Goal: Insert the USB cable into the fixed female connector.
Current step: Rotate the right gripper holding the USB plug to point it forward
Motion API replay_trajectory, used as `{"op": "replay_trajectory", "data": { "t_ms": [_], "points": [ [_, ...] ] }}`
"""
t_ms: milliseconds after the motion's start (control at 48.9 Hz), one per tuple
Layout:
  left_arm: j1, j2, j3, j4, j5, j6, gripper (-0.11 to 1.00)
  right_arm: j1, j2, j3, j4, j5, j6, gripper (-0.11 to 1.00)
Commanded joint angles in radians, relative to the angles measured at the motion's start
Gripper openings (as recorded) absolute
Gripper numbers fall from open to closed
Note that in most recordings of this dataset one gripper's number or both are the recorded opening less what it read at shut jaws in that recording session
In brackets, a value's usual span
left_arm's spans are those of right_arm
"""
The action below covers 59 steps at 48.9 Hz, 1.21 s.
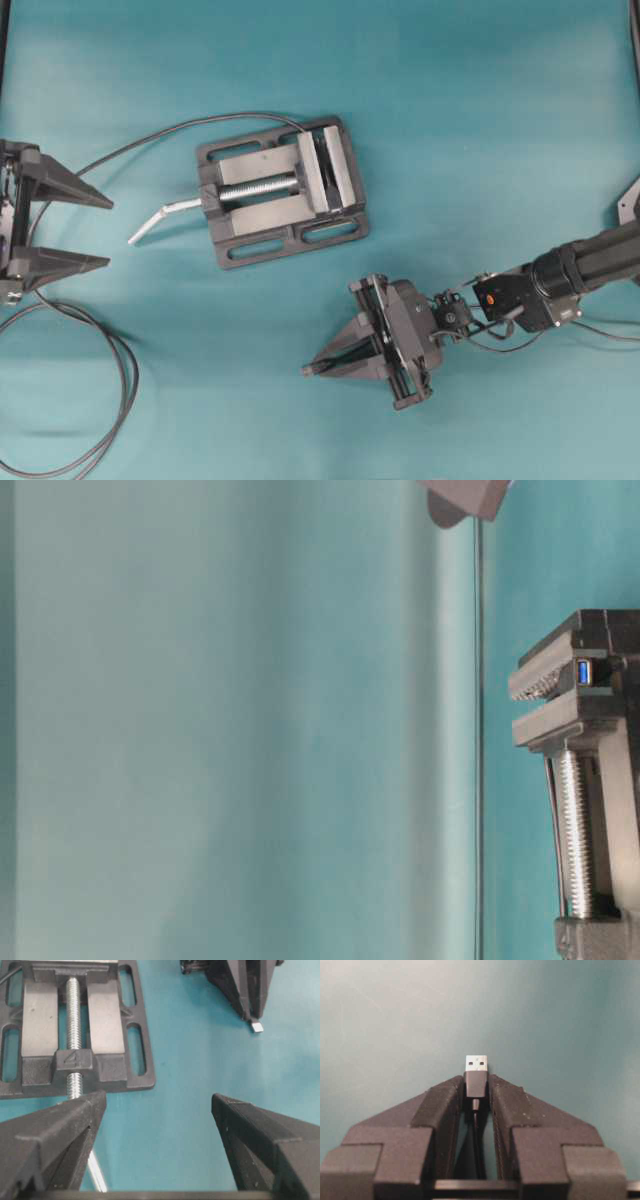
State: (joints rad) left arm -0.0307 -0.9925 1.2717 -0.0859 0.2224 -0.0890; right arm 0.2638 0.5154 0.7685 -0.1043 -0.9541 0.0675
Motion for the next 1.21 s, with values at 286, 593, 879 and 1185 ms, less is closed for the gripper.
{"op": "replay_trajectory", "data": {
  "t_ms": [286,593,879,1185],
  "points": [
    [-0.003,0.005,-0.006,0.000,-0.006,-0.011,1.00,-0.003,0.018,-0.008,-0.009,0.038,-0.006,0.20],
    [-0.002,0.005,0.005,0.000,-0.006,-0.012,1.00,-0.021,-0.066,0.002,0.029,0.023,-0.011,0.20],
    [-0.003,0.005,0.014,-0.002,-0.017,-0.014,1.00,-0.023,-0.156,0.002,0.063,0.098,-0.012,0.20],
    [-0.002,0.005,0.014,0.000,-0.017,-0.014,1.00,-0.018,-0.163,0.009,0.201,0.097,-0.038,0.20]
  ]
}}
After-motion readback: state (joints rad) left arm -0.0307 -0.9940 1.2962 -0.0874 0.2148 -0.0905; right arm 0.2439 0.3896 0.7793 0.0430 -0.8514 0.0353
